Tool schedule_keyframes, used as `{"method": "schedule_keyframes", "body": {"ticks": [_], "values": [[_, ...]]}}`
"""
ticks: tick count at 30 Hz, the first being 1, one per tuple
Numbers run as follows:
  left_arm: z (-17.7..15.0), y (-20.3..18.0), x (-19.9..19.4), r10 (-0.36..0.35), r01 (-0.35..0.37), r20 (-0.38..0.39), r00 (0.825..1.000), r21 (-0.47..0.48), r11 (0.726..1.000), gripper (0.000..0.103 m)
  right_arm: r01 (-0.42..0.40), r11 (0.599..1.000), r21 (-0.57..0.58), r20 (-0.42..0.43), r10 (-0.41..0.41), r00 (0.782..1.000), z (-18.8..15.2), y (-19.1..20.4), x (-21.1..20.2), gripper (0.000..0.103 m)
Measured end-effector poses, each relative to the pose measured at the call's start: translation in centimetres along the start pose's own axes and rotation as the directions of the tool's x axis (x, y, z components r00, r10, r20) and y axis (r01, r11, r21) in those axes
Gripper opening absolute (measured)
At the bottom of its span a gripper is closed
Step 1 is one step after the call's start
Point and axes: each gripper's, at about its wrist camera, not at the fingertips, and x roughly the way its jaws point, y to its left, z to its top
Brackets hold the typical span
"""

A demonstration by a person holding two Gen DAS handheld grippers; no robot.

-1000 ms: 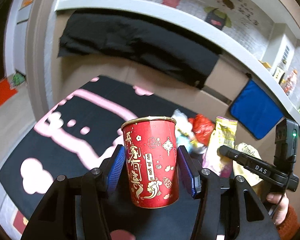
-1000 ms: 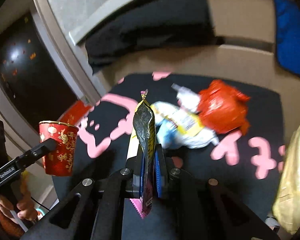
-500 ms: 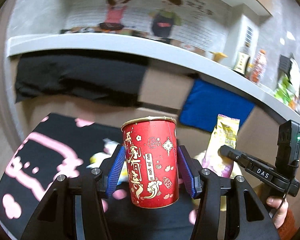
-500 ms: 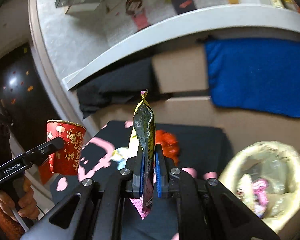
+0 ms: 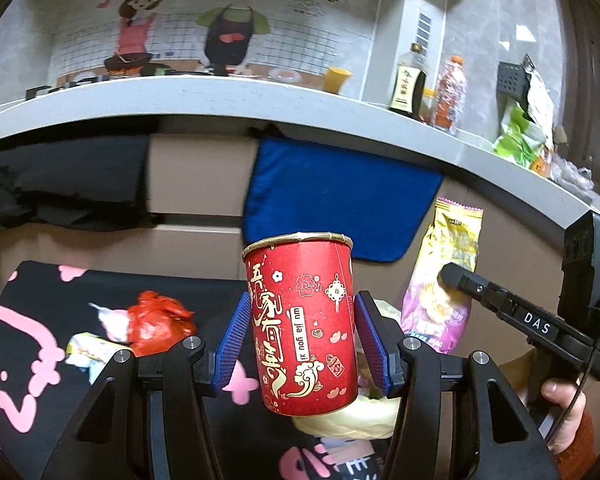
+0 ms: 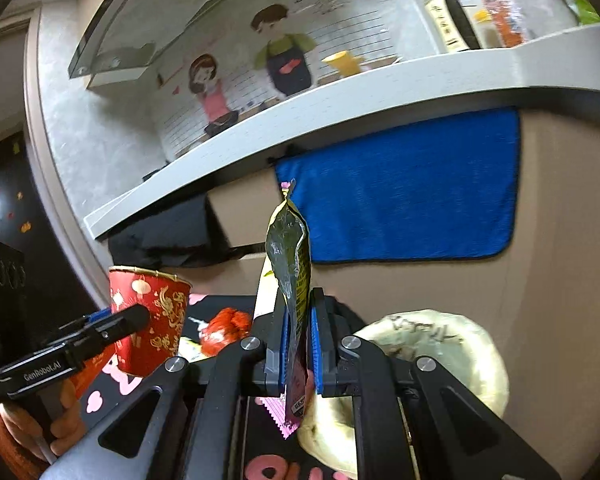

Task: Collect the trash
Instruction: 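Carry the red cup and dark wrapper over the yellow bag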

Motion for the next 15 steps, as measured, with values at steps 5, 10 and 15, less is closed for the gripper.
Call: {"method": "schedule_keyframes", "body": {"ticks": [5,10,15], "values": [[-0.8,-0.9,2.3,-0.018,0.017,-0.047,0.999,-0.018,1.0,0.054,0.025,0.999,0.027,0.002,-0.025,1.0,-0.4,-1.8,-0.5,0.009],[-2.0,-1.3,4.2,-0.022,0.021,-0.087,0.996,-0.019,1.0,0.054,0.037,0.998,0.057,-0.019,-0.036,0.999,-1.2,-3.5,-0.2,0.009],[-2.8,-1.6,6.2,-0.026,0.024,-0.121,0.992,-0.019,1.0,0.054,0.059,0.996,0.068,-0.049,-0.056,0.997,-1.8,-4.8,0.5,0.009]]}}
